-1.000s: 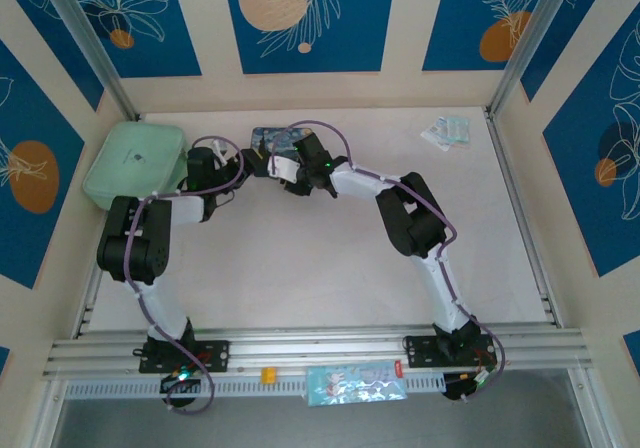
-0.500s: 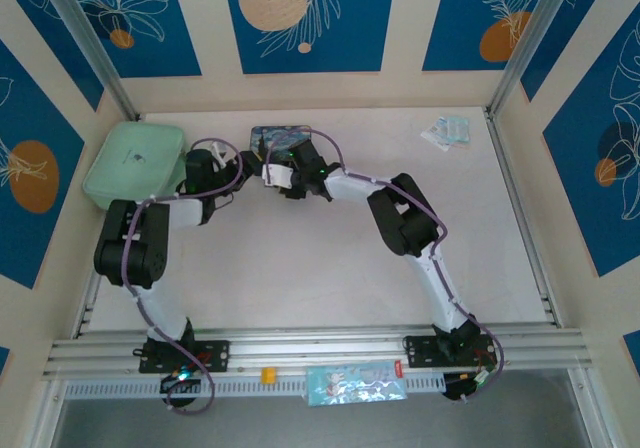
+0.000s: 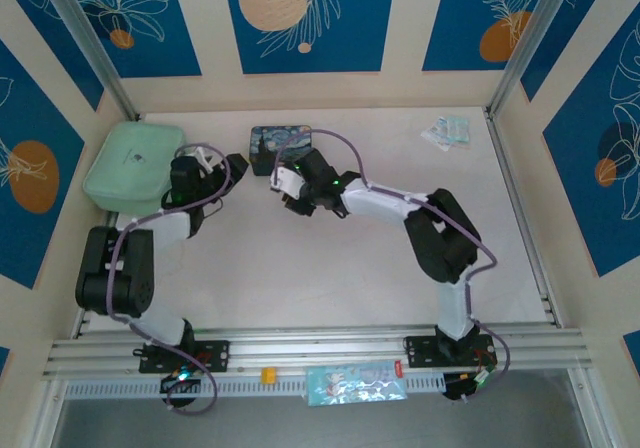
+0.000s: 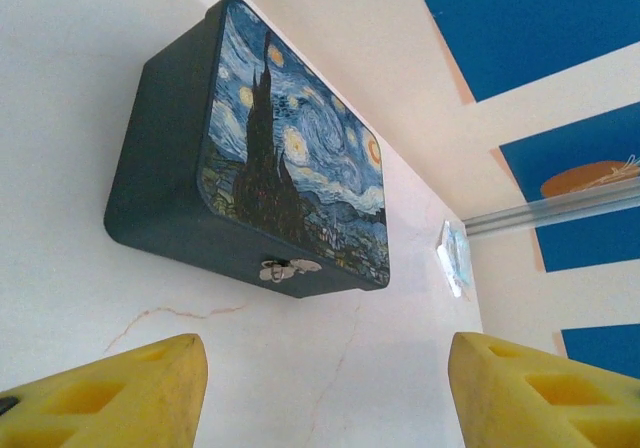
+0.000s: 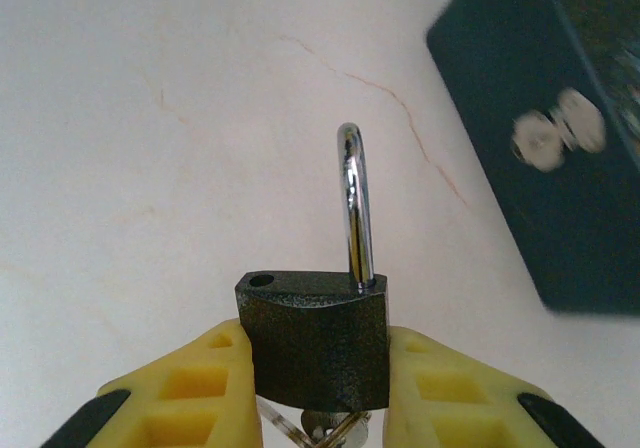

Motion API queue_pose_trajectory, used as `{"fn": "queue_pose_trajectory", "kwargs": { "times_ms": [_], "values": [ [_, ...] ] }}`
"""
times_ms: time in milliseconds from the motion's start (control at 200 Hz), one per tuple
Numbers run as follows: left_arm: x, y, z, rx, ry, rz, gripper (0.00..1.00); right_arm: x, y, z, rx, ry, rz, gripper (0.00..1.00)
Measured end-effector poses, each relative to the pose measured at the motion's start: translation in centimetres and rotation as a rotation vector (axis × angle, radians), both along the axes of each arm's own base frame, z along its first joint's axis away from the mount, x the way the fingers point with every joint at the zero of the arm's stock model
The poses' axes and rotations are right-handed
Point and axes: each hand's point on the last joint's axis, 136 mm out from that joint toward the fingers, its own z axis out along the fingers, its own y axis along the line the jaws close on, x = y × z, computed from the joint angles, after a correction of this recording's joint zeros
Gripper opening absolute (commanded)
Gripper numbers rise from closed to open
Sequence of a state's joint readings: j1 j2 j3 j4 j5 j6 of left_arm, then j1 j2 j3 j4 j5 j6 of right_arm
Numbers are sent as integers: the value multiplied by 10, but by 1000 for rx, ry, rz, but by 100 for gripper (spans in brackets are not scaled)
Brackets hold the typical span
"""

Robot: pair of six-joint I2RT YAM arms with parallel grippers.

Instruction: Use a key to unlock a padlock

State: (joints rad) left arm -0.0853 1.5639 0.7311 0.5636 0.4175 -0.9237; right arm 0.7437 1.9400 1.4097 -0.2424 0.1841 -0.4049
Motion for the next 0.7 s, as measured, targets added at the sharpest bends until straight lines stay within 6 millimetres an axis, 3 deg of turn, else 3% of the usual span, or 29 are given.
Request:
{"fn": "queue_pose_trajectory", "kwargs": {
  "times_ms": [125,345,510,700],
  "values": [
    [-18,6,4,51,1,14,65,-15,-20,5,-4,105,-204,0],
    [-50,21,12,169,6,40,69,-60,-47,-41,-187,231,-438,0],
    [-70,29,8,241,29,48,73,-81,-52,-56,-247,272,-505,0],
    [-87,36,-8,293,77,60,79,-87,-49,-57,-227,301,-539,1]
  ]
}}
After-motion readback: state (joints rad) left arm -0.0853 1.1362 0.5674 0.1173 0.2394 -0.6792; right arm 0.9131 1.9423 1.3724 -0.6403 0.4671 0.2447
